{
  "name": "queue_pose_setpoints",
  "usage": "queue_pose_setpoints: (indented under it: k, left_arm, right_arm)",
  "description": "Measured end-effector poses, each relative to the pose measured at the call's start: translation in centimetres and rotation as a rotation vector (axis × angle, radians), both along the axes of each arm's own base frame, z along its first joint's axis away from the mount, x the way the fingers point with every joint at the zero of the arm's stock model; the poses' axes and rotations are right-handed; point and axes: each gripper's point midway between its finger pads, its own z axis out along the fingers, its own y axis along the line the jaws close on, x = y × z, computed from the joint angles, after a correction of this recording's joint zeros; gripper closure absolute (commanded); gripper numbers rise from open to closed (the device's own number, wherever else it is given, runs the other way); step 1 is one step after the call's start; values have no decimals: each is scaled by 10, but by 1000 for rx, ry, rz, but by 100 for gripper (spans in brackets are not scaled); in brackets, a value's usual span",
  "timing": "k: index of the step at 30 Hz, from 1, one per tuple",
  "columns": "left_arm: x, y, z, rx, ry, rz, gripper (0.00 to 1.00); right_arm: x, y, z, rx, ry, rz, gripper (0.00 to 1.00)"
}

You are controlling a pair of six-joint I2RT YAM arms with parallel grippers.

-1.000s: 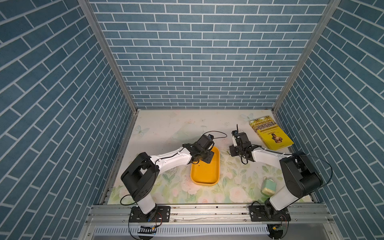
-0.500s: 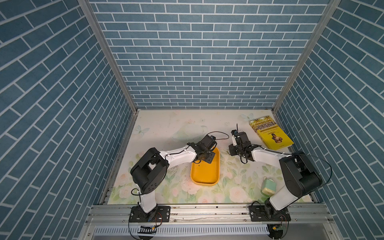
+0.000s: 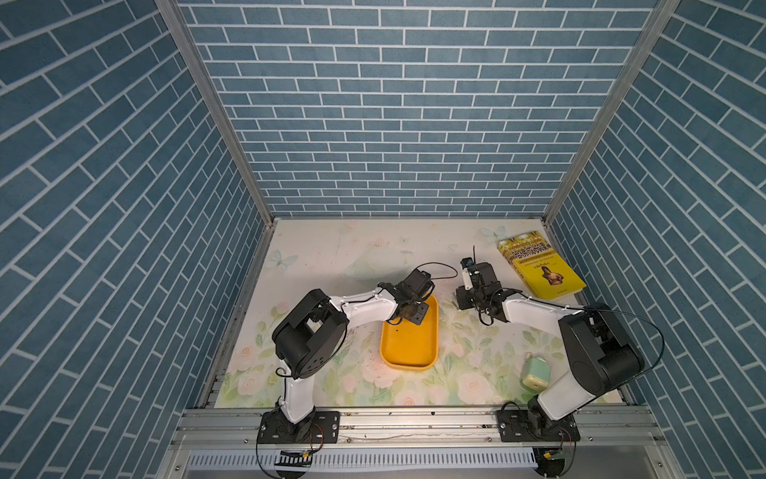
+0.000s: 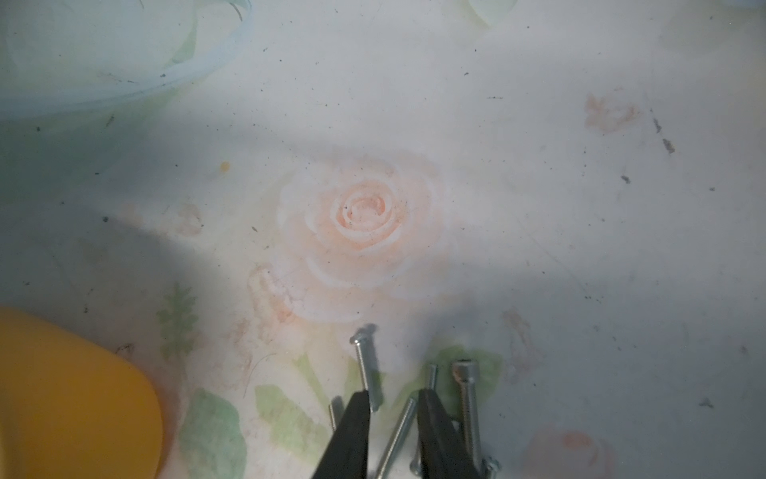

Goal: Take out the screws from the storage box
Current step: Pick up the screw from the storage box.

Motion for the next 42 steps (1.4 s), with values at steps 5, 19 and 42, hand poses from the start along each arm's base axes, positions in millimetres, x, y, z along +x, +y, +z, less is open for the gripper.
queue_pose_setpoints:
  k: [5, 19, 42]
  left_arm:
    - [4, 4, -1, 1, 2, 11, 48]
    - [11, 5, -7, -3, 13, 17, 50]
    - [11, 8, -15, 2, 24, 50, 70]
  right_arm:
    - [0, 0, 0, 1, -1, 0, 75]
    - [-1, 3, 0, 13, 4, 11, 75]
    - [-4, 9, 0, 40, 18, 37, 75]
